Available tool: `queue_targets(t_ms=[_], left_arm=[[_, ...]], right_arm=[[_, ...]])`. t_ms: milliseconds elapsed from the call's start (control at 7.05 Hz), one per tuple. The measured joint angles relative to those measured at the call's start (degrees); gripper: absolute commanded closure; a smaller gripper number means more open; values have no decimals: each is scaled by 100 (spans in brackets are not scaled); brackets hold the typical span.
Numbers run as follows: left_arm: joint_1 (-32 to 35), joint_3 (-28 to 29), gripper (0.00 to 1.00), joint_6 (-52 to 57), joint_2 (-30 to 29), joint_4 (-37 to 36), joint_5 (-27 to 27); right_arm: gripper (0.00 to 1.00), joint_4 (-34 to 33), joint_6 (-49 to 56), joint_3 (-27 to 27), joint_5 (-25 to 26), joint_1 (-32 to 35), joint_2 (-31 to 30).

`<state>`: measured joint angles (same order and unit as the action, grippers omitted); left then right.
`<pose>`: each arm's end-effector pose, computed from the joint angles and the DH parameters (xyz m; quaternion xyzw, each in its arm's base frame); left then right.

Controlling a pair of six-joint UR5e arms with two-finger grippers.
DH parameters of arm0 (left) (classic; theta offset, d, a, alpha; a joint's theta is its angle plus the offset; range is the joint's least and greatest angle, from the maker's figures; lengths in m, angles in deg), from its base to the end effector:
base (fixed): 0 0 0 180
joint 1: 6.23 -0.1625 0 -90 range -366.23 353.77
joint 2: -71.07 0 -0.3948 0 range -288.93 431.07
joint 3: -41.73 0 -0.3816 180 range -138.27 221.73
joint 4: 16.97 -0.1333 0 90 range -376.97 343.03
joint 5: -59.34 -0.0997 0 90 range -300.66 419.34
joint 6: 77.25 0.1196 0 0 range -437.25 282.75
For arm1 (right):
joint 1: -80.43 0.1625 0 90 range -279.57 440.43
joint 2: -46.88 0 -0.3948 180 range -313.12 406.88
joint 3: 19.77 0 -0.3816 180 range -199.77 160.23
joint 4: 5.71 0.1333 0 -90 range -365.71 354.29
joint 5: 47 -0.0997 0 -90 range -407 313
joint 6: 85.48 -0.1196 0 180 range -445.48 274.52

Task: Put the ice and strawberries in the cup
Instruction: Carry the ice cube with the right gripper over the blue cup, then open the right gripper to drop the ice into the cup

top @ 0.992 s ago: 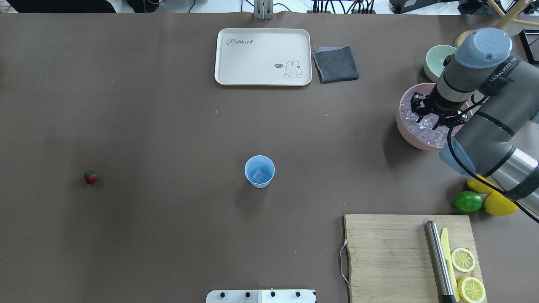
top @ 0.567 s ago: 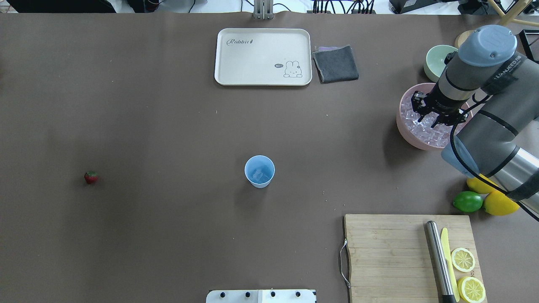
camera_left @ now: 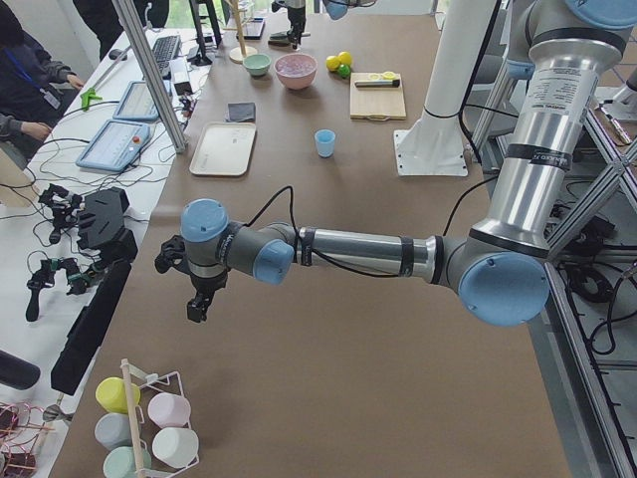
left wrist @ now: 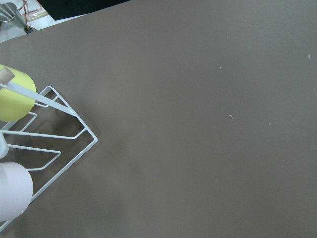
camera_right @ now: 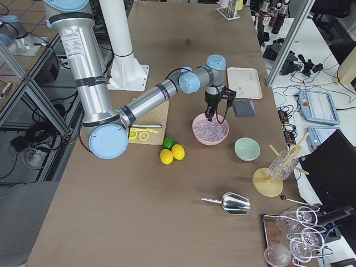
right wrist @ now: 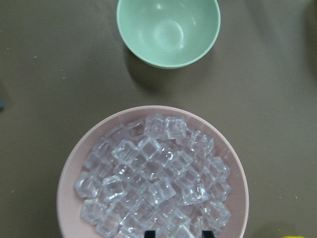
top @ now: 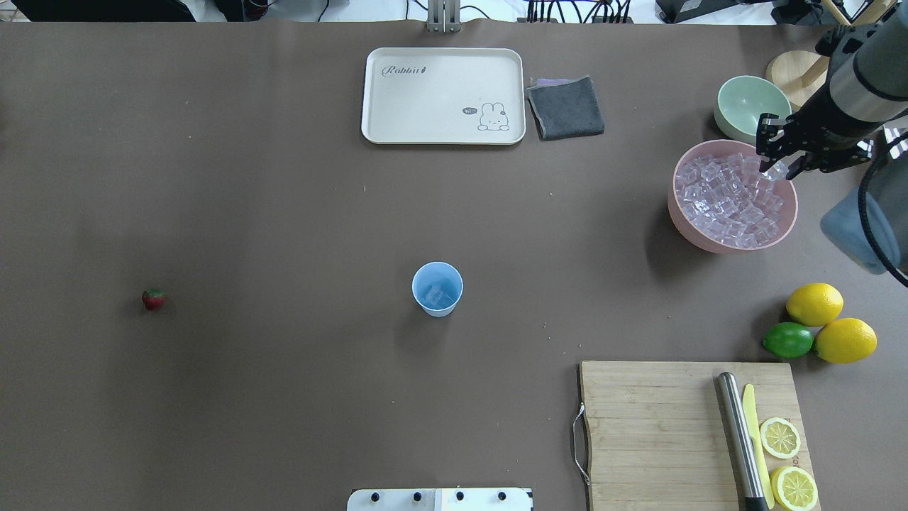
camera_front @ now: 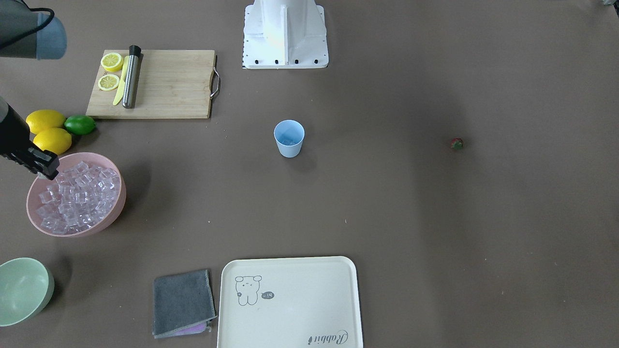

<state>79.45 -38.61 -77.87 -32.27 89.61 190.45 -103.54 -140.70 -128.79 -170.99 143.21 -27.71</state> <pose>-0.0096 -0.5991 0.5722 0.1496 0.3524 0.0915 0.9193 -0.1940 -0.5223 0.3714 -0.0220 -0.3589 0.1599 0.9193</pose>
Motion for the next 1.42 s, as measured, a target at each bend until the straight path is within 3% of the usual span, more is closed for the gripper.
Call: queue_targets(t_ms=[284, 425, 709, 992, 1418], left_arm=[[-21, 6, 2, -2, 13, 1, 3], [-23, 8, 2, -10, 18, -3, 3], [-25, 9, 2, -18, 44, -4, 3], [-25, 12, 2, -18, 57, 0, 3], [-25, 23, 2, -17, 60, -6, 1]], right_arm=[[100, 213, -198, -35, -774, -153, 794], [100, 579, -892, 93, -769, -615, 1273], [100, 1435, -2067, 236, 188, -1970, 1819], [100, 1631, -2429, 294, 1305, -3112, 2052], [100, 1653, -2485, 409, 1700, -3575, 2098]])
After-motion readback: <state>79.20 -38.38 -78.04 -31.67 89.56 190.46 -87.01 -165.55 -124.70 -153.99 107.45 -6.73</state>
